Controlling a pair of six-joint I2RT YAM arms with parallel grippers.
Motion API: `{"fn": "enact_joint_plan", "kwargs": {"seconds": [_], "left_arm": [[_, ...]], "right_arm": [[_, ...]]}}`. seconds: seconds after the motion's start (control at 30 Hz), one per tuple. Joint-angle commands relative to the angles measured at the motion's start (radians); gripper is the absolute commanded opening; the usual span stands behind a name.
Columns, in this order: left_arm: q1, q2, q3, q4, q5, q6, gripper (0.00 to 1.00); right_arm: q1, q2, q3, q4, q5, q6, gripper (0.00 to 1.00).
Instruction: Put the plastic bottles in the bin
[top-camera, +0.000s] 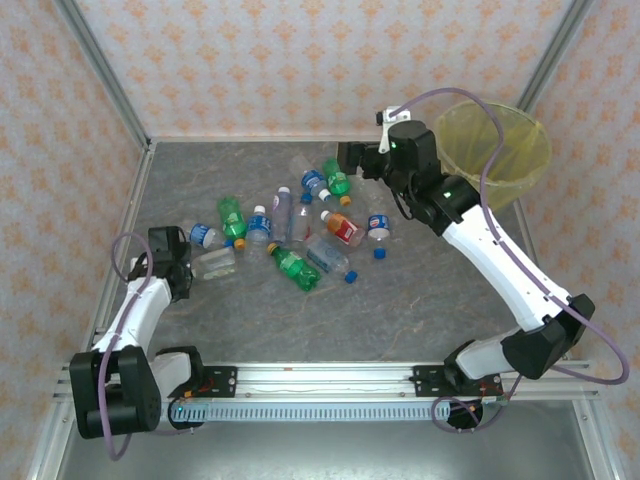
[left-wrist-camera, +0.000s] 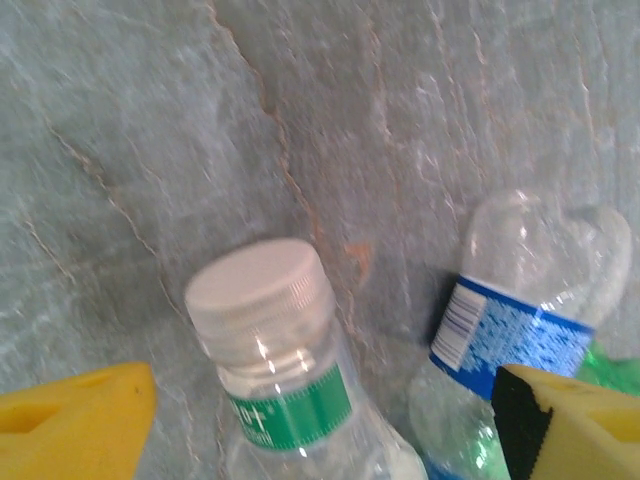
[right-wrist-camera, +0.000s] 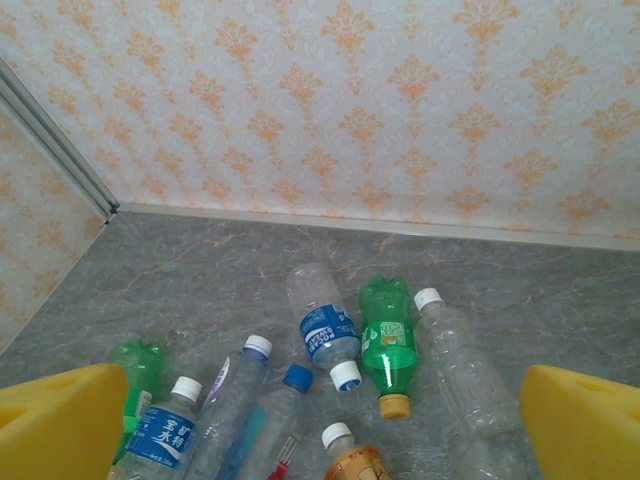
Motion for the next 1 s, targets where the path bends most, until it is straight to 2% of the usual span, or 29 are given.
{"fn": "enact_joint_plan", "kwargs": {"seconds": [0.0,0.27,0.4,0.53,0.8,0.97], "left_arm": [[0.027,0.037,0.014,0.004,-0.011,0.051,0.86],[0.033,0.137,0.005,0.092,0.024,0.064,0.79],[0.035,0.169,-0.011,0.143,0.044,0.068,0.71],[0.037,0.188,-0.020,0.178,0.044,0.077,0.68],[0.050,0.197,-0.006,0.191,0.057,0.110,0.43],[0.049,0.165,0.034,0.156,0.053,0.138,0.35]], "right_arm": [[0.003,-0.031,-0.023,0.024,0.038,-0.036,1.00],[0.002,-0.049,-0.048,0.018,0.046,-0.053,1.00],[0.003,-0.055,-0.057,0.020,0.049,-0.054,1.00],[0.002,-0.066,-0.064,0.022,0.053,-0.056,1.00],[0.002,-0.096,-0.086,0.023,0.082,-0.049,1.00],[0.002,-0.102,-0.095,0.028,0.080,-0.042,1.00]]}}
